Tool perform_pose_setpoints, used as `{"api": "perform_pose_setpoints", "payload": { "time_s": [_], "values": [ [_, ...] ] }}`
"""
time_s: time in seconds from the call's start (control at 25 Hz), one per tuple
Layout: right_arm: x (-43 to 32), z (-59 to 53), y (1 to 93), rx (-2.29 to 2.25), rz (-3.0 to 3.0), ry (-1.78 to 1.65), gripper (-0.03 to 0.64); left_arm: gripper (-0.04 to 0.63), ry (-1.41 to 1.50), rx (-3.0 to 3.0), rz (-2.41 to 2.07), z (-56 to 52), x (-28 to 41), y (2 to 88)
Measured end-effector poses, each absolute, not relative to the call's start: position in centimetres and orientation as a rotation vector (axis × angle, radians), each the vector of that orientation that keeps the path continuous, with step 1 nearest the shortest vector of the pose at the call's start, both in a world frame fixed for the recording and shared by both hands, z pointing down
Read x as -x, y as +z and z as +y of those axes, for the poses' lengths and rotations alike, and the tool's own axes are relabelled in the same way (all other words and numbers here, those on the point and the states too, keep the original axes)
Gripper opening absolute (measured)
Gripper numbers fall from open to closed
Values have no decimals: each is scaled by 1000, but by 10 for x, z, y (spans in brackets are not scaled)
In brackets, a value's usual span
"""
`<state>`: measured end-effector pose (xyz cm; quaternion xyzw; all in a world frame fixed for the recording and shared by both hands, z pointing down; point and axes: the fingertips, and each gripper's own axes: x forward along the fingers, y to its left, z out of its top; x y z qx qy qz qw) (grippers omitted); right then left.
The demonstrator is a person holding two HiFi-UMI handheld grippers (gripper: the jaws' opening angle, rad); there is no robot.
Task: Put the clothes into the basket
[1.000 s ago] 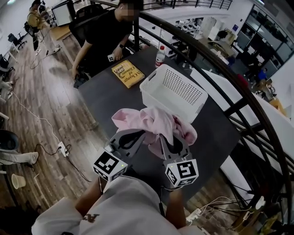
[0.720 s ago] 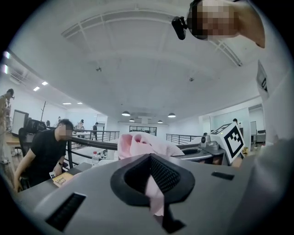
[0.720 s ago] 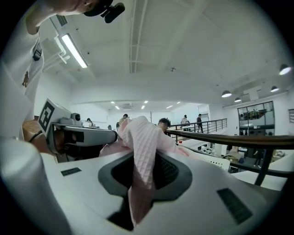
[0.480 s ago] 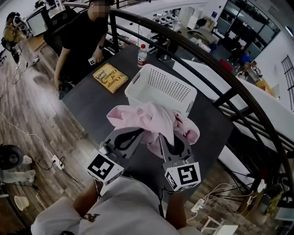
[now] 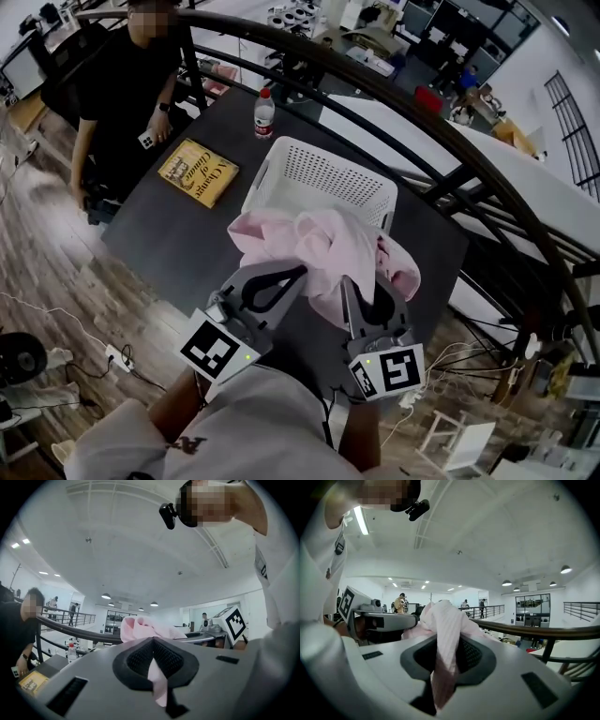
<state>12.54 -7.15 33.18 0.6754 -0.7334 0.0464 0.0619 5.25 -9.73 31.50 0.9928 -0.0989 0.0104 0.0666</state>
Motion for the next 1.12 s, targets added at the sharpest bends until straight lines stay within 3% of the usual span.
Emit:
{"api": "perform_pose_setpoints", "payload": {
  "time_s": [0.4, 1.12],
  "values": [
    [-149, -106, 331, -2101, -2074, 122, 86, 5, -10, -2970, -148, -138, -76, 321],
    [-190, -182, 368, -1969, -2113, 197, 83, 5, 66, -2897, -269, -195, -107, 361]
  ]
}}
